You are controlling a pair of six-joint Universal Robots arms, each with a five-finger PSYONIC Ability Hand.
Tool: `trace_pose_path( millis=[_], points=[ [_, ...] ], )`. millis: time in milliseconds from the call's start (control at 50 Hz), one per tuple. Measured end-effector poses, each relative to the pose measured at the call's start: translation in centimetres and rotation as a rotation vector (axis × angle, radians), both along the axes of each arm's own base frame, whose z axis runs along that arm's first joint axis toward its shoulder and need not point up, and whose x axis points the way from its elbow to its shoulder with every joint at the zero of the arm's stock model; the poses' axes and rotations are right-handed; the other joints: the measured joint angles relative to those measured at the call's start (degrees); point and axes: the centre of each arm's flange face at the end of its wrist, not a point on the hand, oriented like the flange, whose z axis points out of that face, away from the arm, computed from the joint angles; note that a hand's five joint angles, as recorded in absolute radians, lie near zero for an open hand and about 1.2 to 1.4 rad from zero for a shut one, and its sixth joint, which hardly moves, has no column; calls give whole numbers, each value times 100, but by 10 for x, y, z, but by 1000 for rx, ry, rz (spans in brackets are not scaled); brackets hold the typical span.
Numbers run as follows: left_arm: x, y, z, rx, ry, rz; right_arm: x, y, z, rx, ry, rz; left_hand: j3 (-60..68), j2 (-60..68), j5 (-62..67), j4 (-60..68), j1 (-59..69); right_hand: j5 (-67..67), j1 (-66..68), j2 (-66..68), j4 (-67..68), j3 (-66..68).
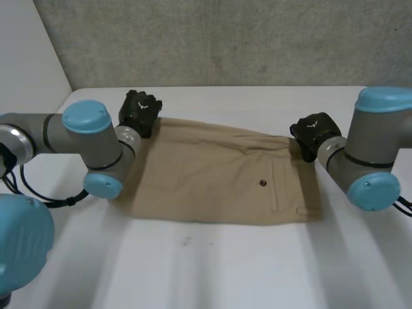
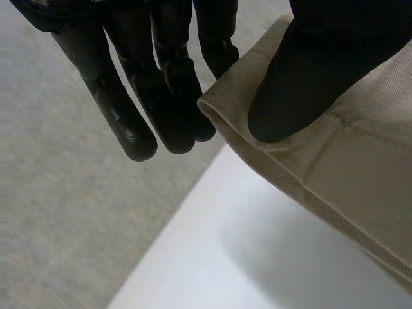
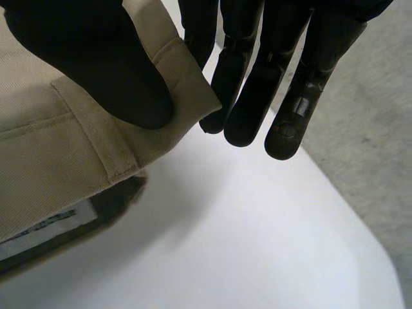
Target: Fold the shorts.
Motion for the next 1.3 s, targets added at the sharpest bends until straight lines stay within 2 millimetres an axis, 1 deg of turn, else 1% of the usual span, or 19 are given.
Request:
trace_pose_path(
  millis=[120,160,180,200,220,240,260,280,360,400,460,500,540,620,640,760,920,1100,1300],
  points=[
    [-4,-7,-2,-72,31,-9,9,-5,-7,-86,27,1,0,0,0,0,0,0,0,0,0,0],
    [-7,-6,-5,-81,35,-24,11,-8,-8,-125,34,-2,-1025,-1149,-801,-1046,-731,-6,0,-9,-14,-5],
    [-7,-6,-5,-81,35,-24,11,-8,-8,-125,34,-2,-1025,-1149,-801,-1046,-731,-6,0,-9,-14,-5],
    [-9,-4,-8,-81,35,-35,12,-9,-8,-143,35,-6,-1629,-1670,-1315,-1580,-1271,-594,-609,-619,-641,-617],
    [-12,-1,-12,-81,33,-53,12,-12,-6,-174,31,-17,-2721,-2889,-2495,-2778,-2612,-2835,-2877,-2984,-2961,-2944],
    [-12,-1,-12,-81,33,-53,12,-12,-6,-174,31,-17,-2721,-2889,-2495,-2778,-2612,-2835,-2877,-2984,-2961,-2944],
    [-14,2,-14,-83,32,-62,12,-13,-4,-183,28,-22,-4193,-4366,-4005,-4283,-4261,-3635,-3515,-3894,-3750,-3735],
    [-16,4,-14,-87,31,-72,12,-13,-2,-193,25,-30,-5149,-5215,-4915,-5242,-5047,-4378,-3936,-4590,-4494,-4465],
    [-22,13,-10,-117,39,-94,9,-14,14,-238,1,-69,-5625,-5705,-5310,-5687,-5191,-5376,-4342,-5462,-5514,-5510],
    [-24,18,0,-142,49,-101,6,-12,25,-257,-20,-83,-5626,-5719,-5310,-5687,-5191,-5379,-4342,-5483,-5516,-5524],
    [-23,30,24,-182,71,-105,0,-1,60,-300,-107,-102,-5626,-5726,-5310,-5687,-5191,-5379,-4342,-5483,-5516,-5524],
    [-22,33,30,-188,75,-106,-1,1,66,-307,-125,-104,-5626,-5727,-5310,-5687,-5191,-5379,-4342,-5483,-5516,-5524],
    [-19,52,55,-207,91,-111,-7,17,92,-318,-199,-94,-5626,-5728,-5310,-5687,-5191,-5379,-4342,-5483,-5516,-5524],
    [-15,74,74,-204,106,-113,-11,33,101,-291,-226,-75,-5626,-5728,-5310,-5687,-5191,-5379,-4342,-5483,-5516,-5524],
    [-10,89,81,-187,117,-111,-15,50,102,-240,-230,-55,-5626,-5727,-5310,-5687,-5191,-5379,-4342,-5482,-5516,-5524],
    [8,125,85,-79,176,-103,-26,86,85,-84,-192,-36,-5626,-5728,-5310,-5687,-5191,-5176,-4210,-5235,-5335,-5251],
    [39,175,74,177,300,-78,-48,126,33,151,-131,-41,-5626,-5728,-5310,-5687,-5191,-4421,-3432,-4381,-4438,-4325],
    [55,199,55,355,337,-35,-58,128,0,199,-162,-29,-5626,-5728,-5310,-5687,-5191,-3892,-2963,-3766,-3867,-3762],
    [61,206,43,405,322,-10,-61,104,-38,218,-240,-12,-5626,-5728,-5310,-5687,-5191,-3531,-2684,-3413,-3509,-3394]
  ],
)
